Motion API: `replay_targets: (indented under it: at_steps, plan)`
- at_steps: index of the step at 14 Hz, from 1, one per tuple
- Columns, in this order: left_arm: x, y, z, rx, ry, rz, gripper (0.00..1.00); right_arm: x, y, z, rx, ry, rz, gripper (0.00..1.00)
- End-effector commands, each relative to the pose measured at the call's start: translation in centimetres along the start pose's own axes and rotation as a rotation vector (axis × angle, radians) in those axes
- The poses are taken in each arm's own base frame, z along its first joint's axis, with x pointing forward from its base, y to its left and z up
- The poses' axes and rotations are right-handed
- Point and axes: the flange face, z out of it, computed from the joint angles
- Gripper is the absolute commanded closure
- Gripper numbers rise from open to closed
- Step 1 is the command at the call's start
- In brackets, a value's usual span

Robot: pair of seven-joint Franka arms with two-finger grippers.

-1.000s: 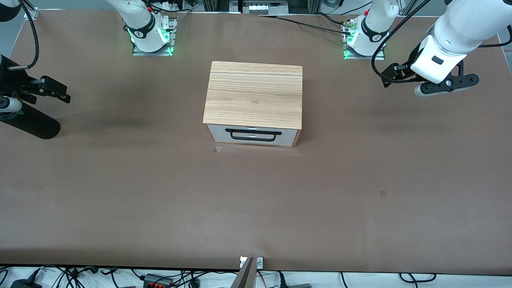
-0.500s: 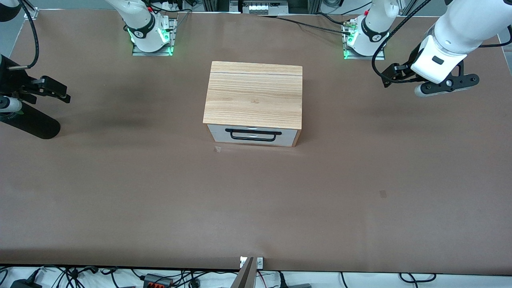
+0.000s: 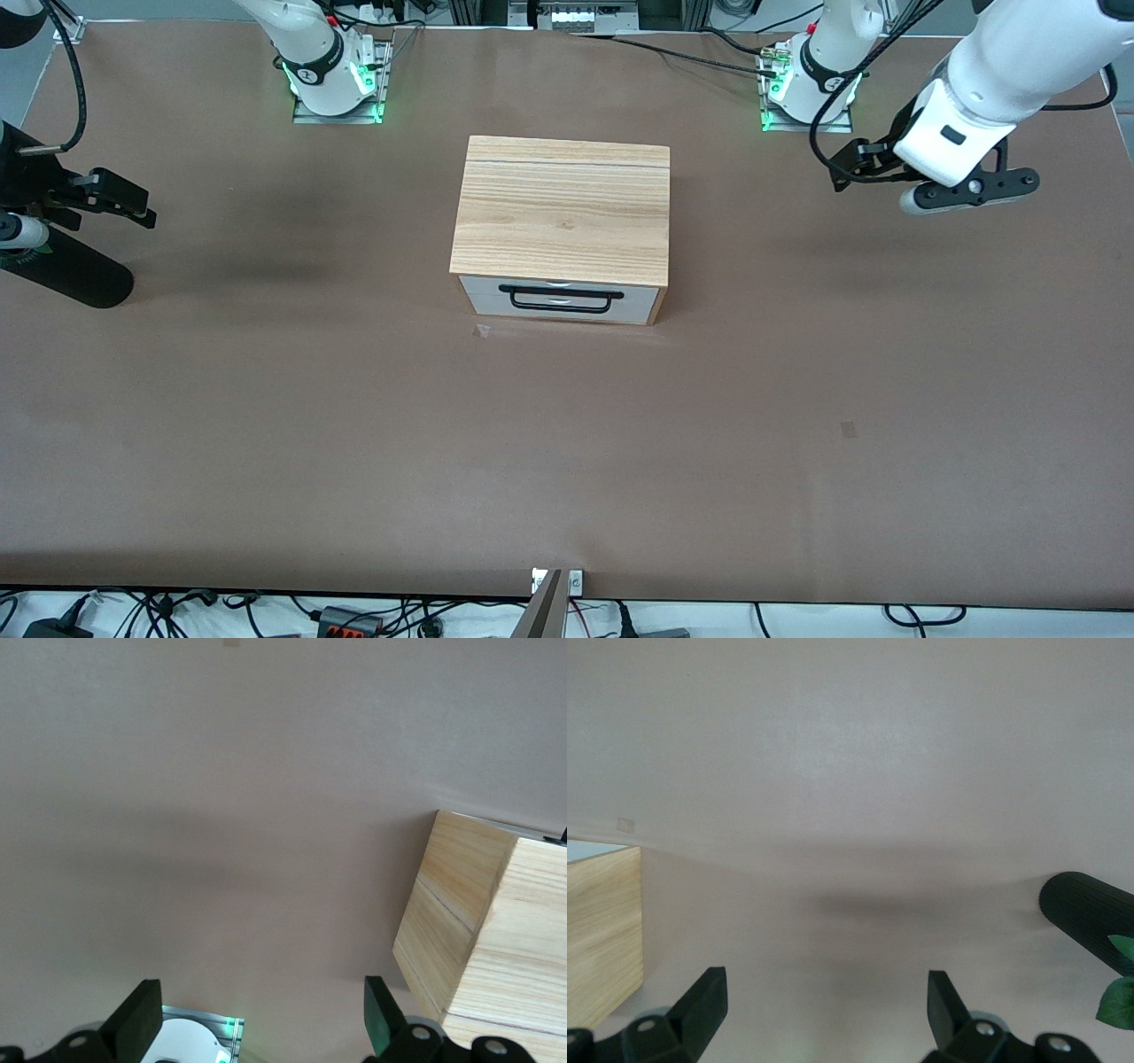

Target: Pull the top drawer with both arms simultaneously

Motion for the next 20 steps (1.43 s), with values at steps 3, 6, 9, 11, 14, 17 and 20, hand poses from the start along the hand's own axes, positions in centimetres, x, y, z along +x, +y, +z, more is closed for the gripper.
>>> replay_targets:
  at_steps: [3, 6, 9, 11, 14, 17, 20]
  plan:
    - [2.9, 1.8, 0.2, -0.026, -0.032, 0.028, 0.0, 0.1, -0.2, -0.4, 0.006, -0.004, -0.003, 0.0]
    - [4.4, 3.7, 2.7, -0.108, -0.103, 0.04, 0.0, 0.0, -0.8, -0.3, 0.008, -0.019, -0.016, 0.0]
    - [7.4, 5.8, 5.3, -0.258, -0.131, 0.021, 0.0, 0.0, -1.7, -0.1, 0.011, -0.025, -0.034, 0.0]
    - [9.4, 7.2, 8.2, -0.336, -0.158, 0.04, 0.0, -0.5, -3.0, 0.5, 0.014, -0.081, -0.054, 0.0]
    - [11.4, 9.3, 11.5, -0.43, -0.143, 0.12, 0.0, -0.3, -7.1, 2.4, 0.012, -0.154, -0.125, 0.0]
    - [12.6, 10.3, 13.4, -0.48, -0.134, 0.101, 0.0, -0.3, -8.6, 2.6, 0.008, -0.157, -0.14, 0.0]
    - [13.2, 11.9, 14.3, -0.553, -0.103, 0.107, 0.0, 0.4, -9.9, 3.7, 0.06, -0.166, -0.158, 0.0]
